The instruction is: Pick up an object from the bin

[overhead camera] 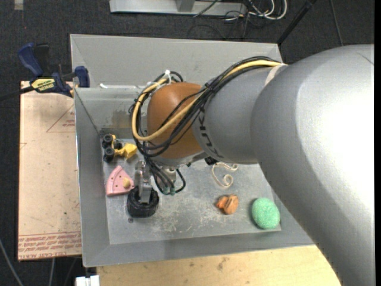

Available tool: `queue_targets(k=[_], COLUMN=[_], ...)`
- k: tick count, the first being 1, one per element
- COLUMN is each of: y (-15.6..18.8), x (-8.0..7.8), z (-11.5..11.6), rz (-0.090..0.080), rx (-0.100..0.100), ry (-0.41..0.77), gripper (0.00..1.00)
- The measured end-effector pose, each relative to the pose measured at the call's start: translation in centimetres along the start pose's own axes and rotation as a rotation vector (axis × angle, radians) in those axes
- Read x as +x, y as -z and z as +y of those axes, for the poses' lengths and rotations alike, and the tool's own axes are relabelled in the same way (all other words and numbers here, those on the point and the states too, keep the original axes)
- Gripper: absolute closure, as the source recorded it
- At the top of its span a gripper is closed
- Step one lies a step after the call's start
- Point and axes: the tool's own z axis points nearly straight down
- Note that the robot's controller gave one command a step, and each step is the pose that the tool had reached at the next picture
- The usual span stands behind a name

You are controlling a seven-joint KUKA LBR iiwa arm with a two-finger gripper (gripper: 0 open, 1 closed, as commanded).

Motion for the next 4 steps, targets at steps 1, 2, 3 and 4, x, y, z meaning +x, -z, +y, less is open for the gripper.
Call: queue_targets(k=[1, 2, 3, 4], y=[-0.4, -0.5, -0.4, -0.4], x=[0.2, 0.2, 7.3, 7.3], z=[-0.2, -0.2, -2.2, -2.2], rz=[0.004, 0.004, 0.009, 0.009], rx=[0.004, 0.003, 0.005, 0.005], ry=[-0.001, -0.001, 0.14, 0.14], gripper=[0.0, 0.0, 1.0, 1.0])
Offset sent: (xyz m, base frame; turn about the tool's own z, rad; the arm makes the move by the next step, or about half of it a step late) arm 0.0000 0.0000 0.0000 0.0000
